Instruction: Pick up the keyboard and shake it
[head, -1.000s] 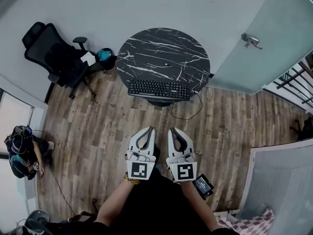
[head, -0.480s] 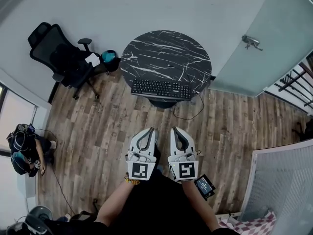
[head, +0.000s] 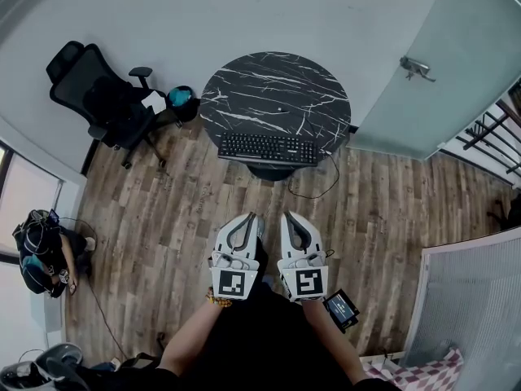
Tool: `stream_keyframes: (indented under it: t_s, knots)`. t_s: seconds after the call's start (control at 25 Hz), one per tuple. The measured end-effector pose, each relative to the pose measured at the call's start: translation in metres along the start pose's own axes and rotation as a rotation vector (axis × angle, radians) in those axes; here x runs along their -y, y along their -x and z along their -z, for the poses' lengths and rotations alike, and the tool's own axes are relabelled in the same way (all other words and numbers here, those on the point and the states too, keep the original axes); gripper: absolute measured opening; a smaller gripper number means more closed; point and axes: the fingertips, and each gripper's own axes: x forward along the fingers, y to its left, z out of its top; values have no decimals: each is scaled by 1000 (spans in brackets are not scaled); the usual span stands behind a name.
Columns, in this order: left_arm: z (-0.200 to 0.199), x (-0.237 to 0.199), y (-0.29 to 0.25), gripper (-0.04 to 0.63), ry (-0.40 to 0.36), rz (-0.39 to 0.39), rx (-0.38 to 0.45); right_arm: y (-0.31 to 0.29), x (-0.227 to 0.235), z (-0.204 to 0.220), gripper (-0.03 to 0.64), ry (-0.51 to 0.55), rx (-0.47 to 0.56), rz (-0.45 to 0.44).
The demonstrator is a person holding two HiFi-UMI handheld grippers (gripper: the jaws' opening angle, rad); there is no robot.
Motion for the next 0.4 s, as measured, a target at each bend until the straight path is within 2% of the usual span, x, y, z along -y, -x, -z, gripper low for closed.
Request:
stream_keyframes:
  t_s: [0.4]
  knots:
    - [5, 8, 4, 21, -11, 25, -21, 14, 3, 7, 29, -23, -19, 32]
